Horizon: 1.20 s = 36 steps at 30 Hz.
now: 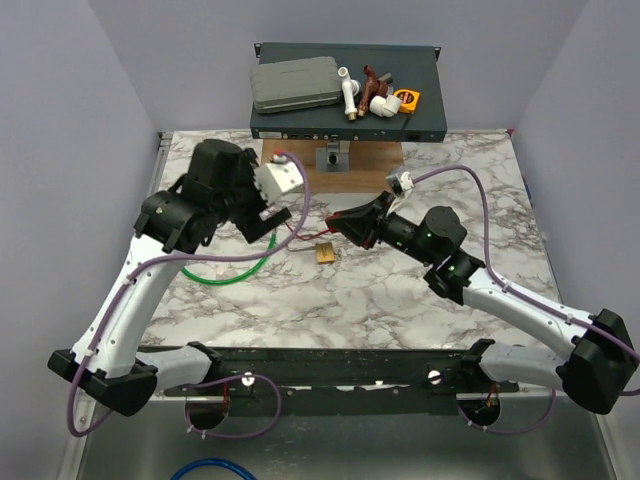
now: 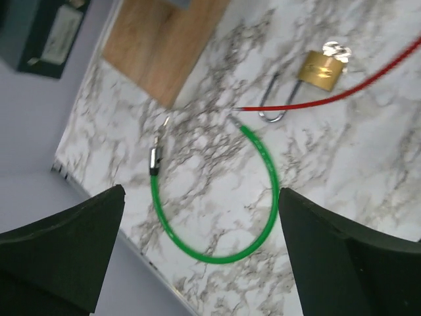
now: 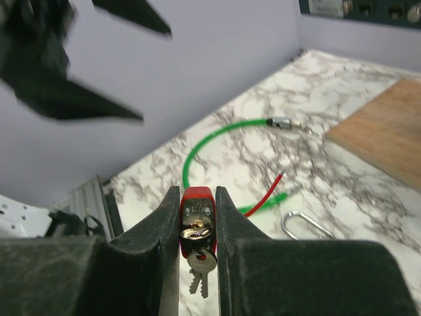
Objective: Unlock with the key
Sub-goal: Unlock the lock, then place the lock at the center of the board.
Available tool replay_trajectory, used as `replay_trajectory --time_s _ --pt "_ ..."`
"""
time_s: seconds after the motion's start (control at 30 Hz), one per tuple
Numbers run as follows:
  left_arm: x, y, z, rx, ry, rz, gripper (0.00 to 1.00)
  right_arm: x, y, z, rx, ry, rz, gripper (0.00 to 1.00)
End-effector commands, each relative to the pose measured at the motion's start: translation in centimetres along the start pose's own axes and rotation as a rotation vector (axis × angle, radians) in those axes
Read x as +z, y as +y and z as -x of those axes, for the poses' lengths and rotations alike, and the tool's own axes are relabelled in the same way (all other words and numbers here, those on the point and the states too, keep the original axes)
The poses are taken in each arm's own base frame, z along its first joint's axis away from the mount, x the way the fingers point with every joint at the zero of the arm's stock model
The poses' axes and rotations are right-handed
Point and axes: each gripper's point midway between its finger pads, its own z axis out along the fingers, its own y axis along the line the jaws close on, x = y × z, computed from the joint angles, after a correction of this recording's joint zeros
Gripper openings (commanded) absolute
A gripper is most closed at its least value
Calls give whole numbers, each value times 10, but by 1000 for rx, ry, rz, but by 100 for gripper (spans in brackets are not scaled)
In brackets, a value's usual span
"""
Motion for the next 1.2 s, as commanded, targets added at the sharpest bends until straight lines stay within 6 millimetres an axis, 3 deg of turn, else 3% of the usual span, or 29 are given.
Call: replay_trajectory --time_s 0.0,0.27,0.43,0.53,0.73,0.87,1.17 --pt "-25 48 -15 -167 21 131 99 -18 -17 -48 -9 174 -58 1" --pt "-20 53 -54 -391 -29 133 99 -27 -35 -84 24 212 -117 1" --pt "7 34 -84 -447 13 67 98 -23 -41 -108 71 269 -123 1" --pt "26 19 -100 -542 64 -22 98 -28 -57 -123 88 309 -204 1" --pt "56 21 -130 -632 110 -31 99 -45 -83 -170 139 453 -343 29" --pt "70 19 -147 -664 136 -29 99 -54 -92 -202 165 558 -376 38" --pt "77 2 -163 -651 164 -65 99 -59 -106 -223 175 604 -418 54"
